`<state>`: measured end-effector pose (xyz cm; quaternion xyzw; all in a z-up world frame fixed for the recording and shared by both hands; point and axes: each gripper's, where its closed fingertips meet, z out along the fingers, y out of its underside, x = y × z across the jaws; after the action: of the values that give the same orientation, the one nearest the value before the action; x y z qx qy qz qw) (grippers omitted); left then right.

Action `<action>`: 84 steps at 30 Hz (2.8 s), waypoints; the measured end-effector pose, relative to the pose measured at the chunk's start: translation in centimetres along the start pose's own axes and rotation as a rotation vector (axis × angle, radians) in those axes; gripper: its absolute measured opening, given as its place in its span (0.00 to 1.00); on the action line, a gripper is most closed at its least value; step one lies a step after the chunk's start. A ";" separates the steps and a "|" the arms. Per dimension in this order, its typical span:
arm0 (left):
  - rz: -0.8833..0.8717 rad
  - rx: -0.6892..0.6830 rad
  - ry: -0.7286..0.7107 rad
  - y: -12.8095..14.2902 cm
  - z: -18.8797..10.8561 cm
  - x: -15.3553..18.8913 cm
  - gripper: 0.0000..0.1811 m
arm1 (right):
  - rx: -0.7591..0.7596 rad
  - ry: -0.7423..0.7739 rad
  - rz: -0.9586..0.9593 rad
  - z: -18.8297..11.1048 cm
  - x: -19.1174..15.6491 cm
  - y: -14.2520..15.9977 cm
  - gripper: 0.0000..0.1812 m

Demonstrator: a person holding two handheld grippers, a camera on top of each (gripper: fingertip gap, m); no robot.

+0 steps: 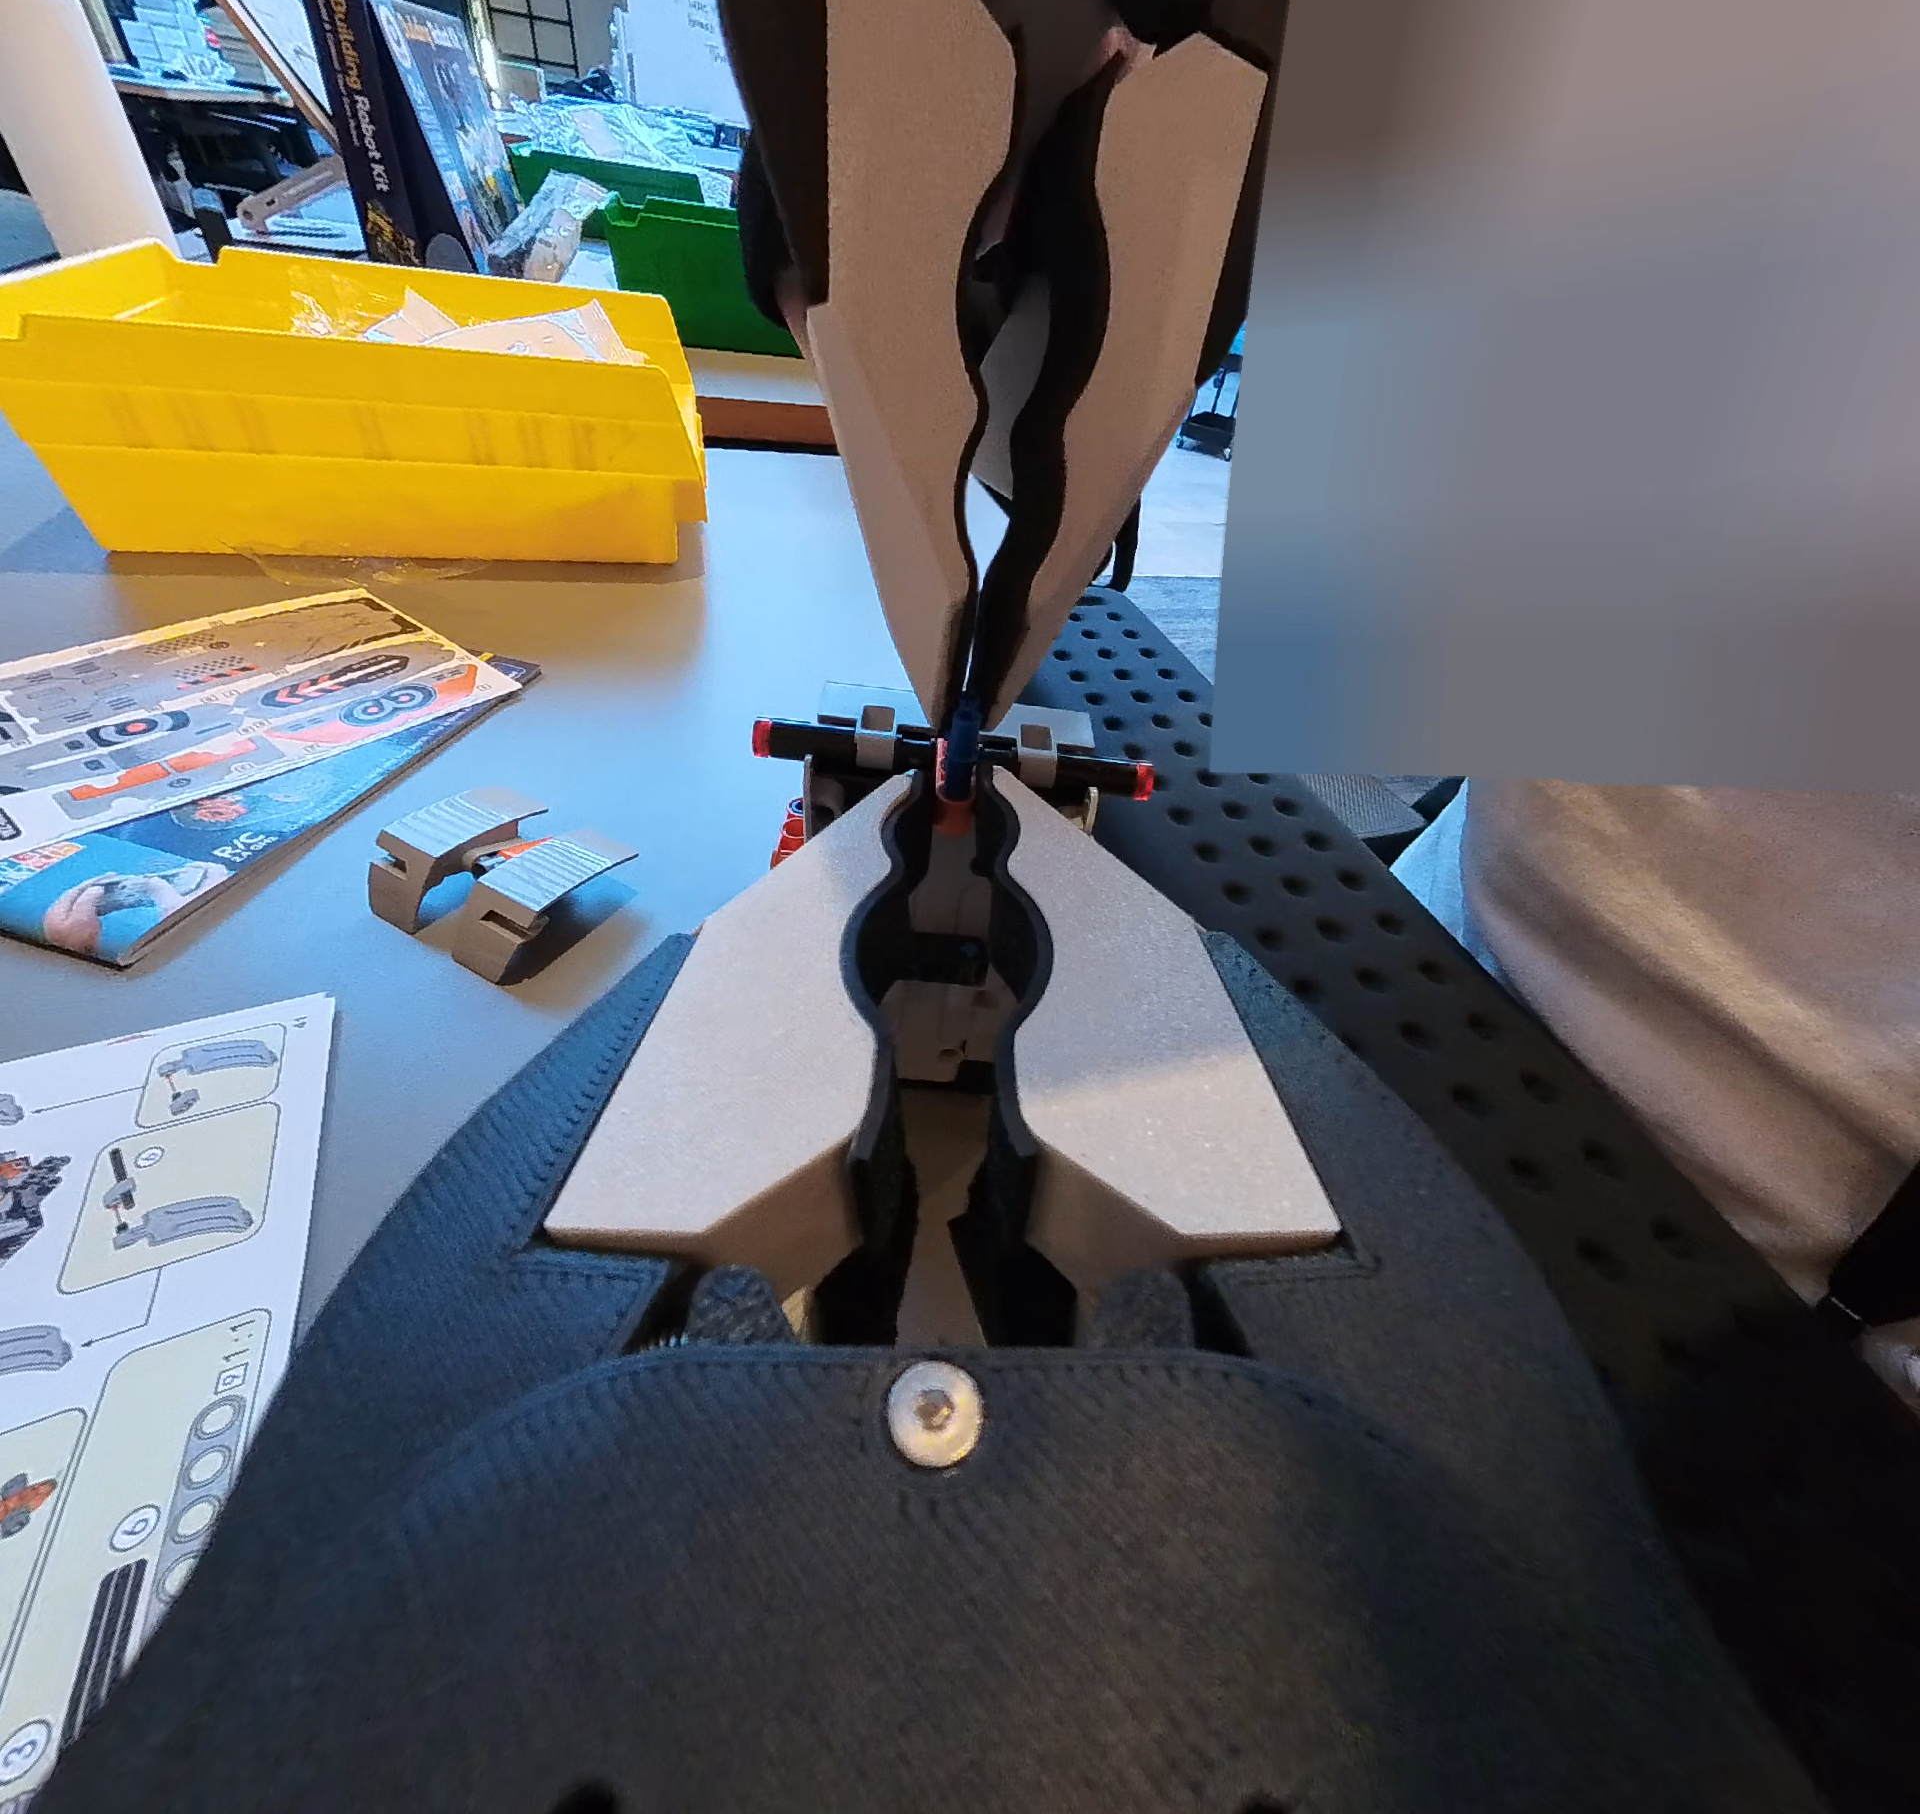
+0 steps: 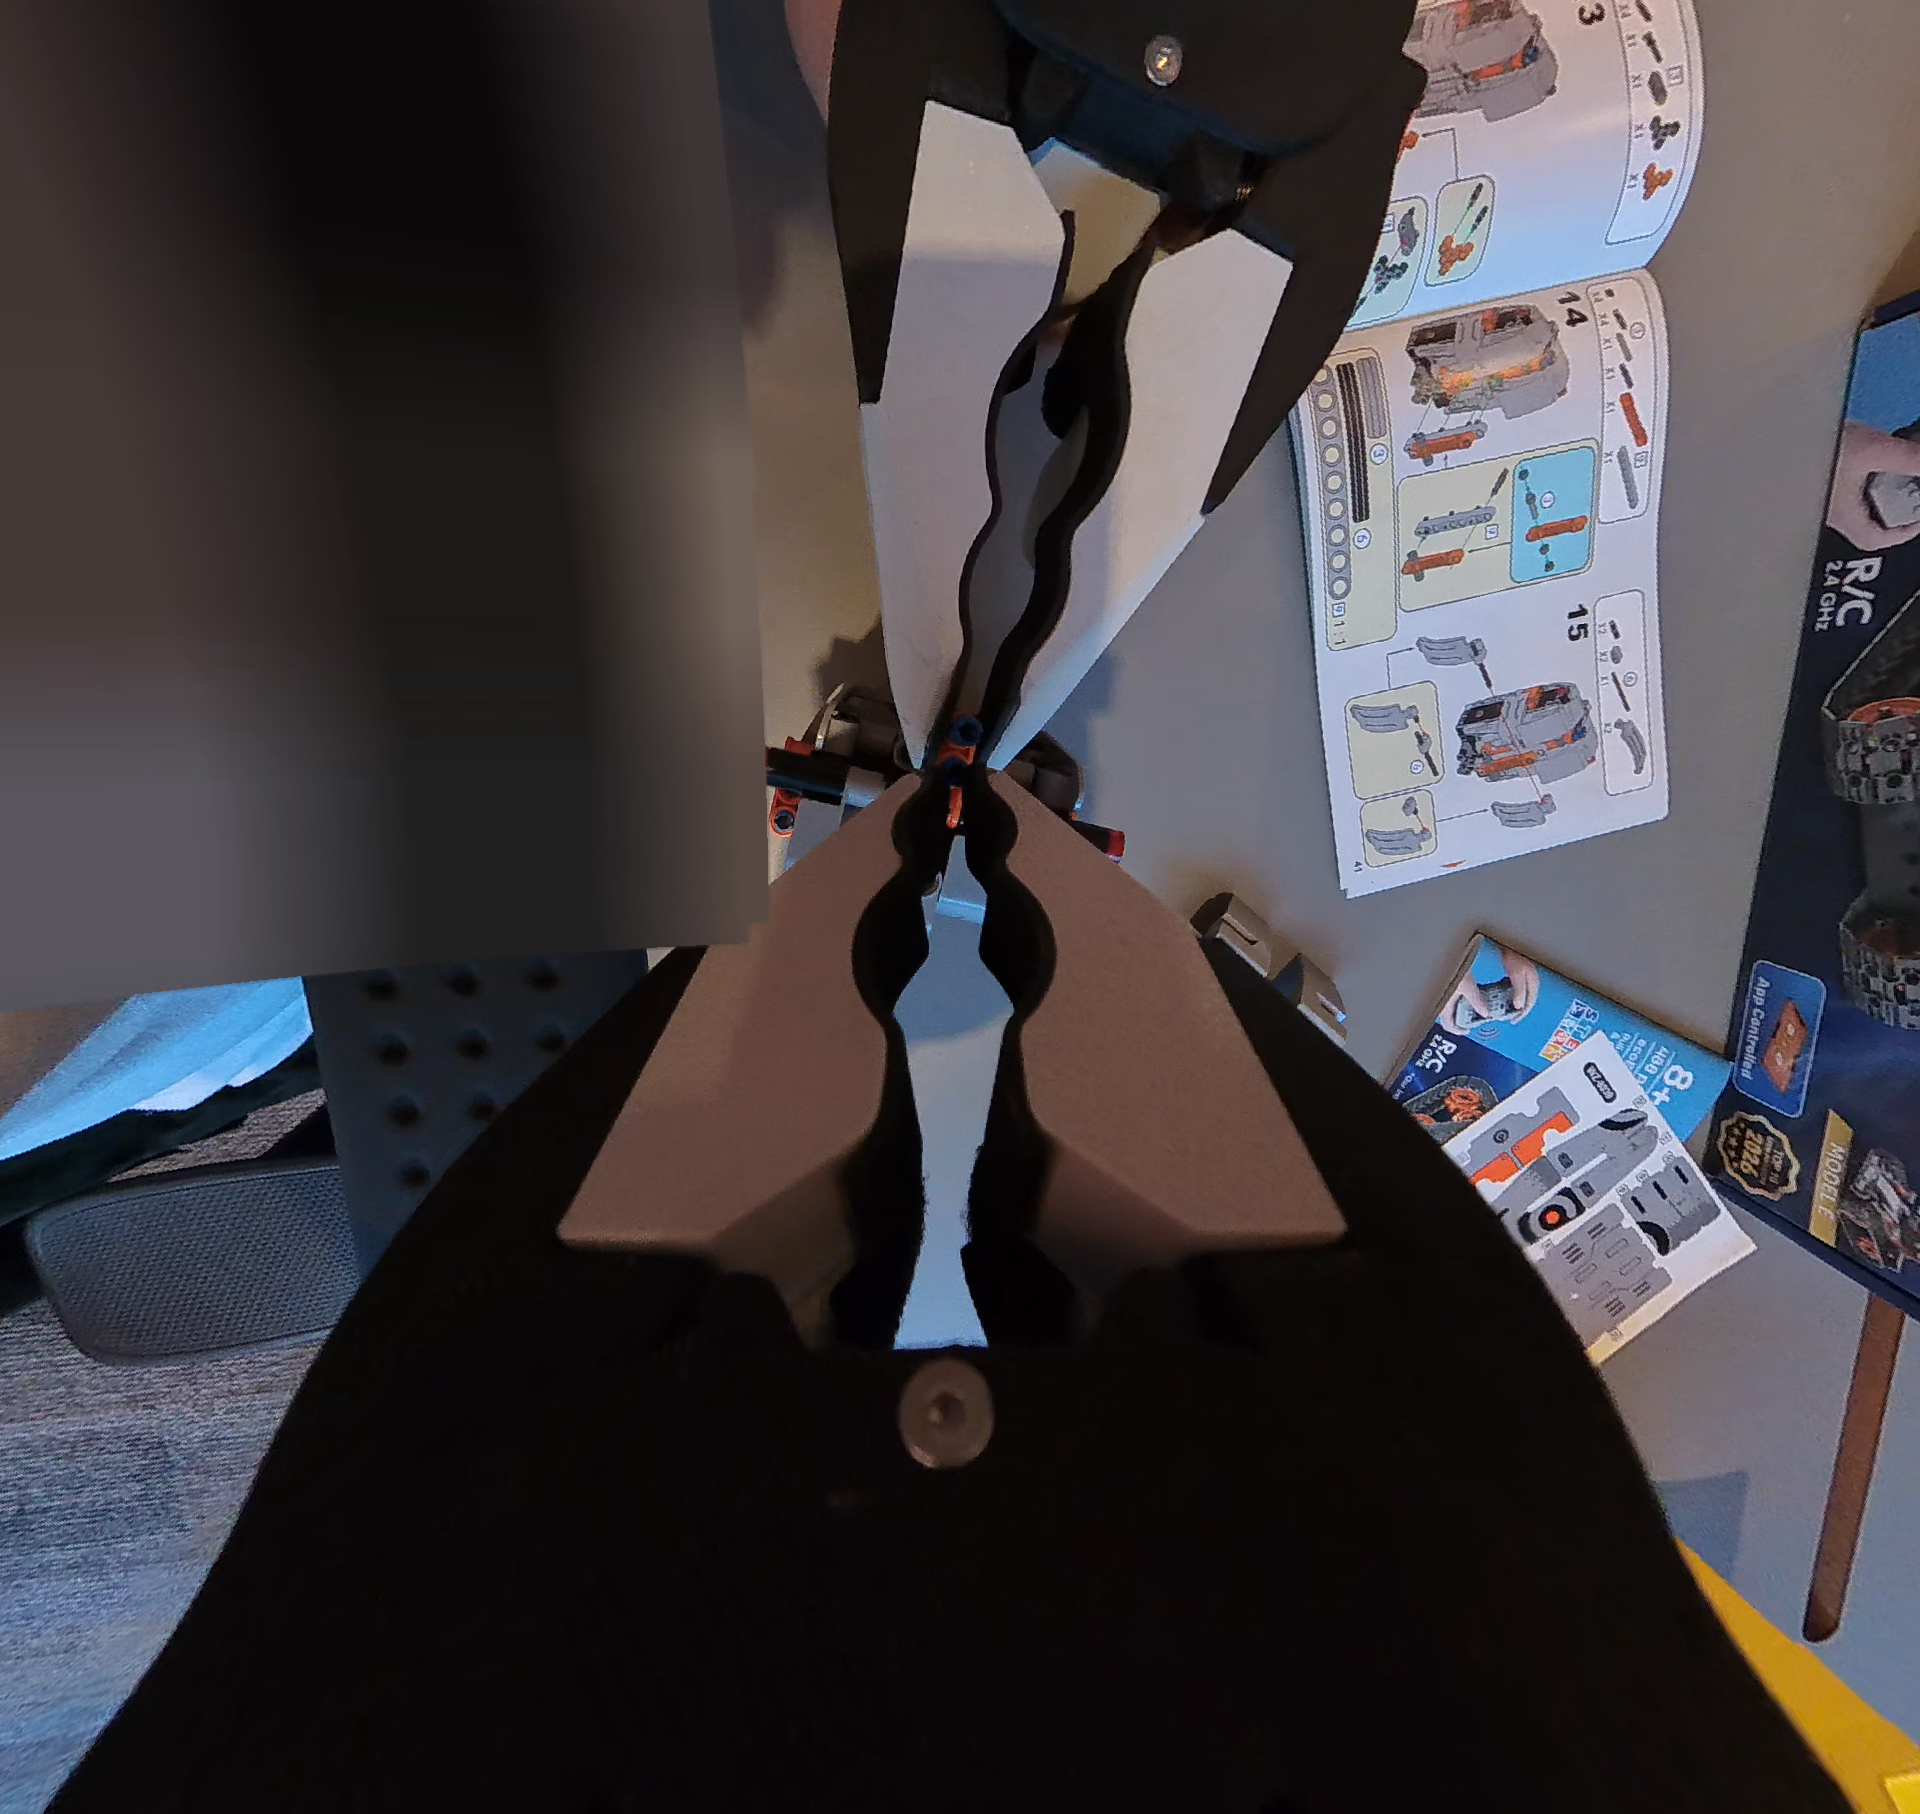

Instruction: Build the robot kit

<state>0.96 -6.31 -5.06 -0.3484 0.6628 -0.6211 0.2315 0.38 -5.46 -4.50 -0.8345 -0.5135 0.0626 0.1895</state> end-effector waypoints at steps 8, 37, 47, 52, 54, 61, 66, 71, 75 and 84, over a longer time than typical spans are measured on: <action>0.002 -0.003 0.001 0.0 0.1 0.0 0.04 | -0.051 0.051 -0.056 0.0 -0.1 0.2 0.02; -0.039 0.054 -0.042 0.0 -0.8 0.2 0.06 | -0.110 0.077 -0.028 0.5 -0.1 1.7 0.00; -0.029 0.015 -0.126 1.4 -1.7 -0.1 0.07 | 0.262 0.082 0.131 -2.2 1.2 0.8 0.14; -0.053 0.053 -0.135 0.9 -1.3 -0.5 0.09 | 0.543 -0.021 0.329 -1.6 0.7 1.3 0.15; -0.074 0.052 -0.129 1.2 -0.8 -0.6 0.09 | 0.564 -0.014 0.372 -1.0 0.9 1.9 0.13; -0.101 0.061 -0.141 1.1 0.0 -0.8 0.05 | 0.588 0.030 0.348 -0.6 0.3 2.1 0.01; -0.149 0.039 -0.206 1.3 -0.3 -1.0 0.10 | 0.648 0.066 0.366 -0.6 0.2 2.1 0.00; -0.379 0.227 -0.415 0.3 -2.3 0.9 0.34 | 0.702 0.098 0.400 -0.6 0.3 2.0 0.00; -0.227 0.063 -0.825 2.2 -0.4 0.5 0.48 | 0.717 0.145 0.458 -0.6 0.4 1.9 0.00; -0.094 -0.016 -1.100 1.5 2.1 -1.9 0.32 | 0.693 0.291 0.520 -0.5 0.4 1.7 0.00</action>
<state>3.55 -6.29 -6.99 -0.6527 0.4323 -0.3521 0.5130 2.16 -5.88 -4.62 -0.8233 -0.2036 0.1584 0.5056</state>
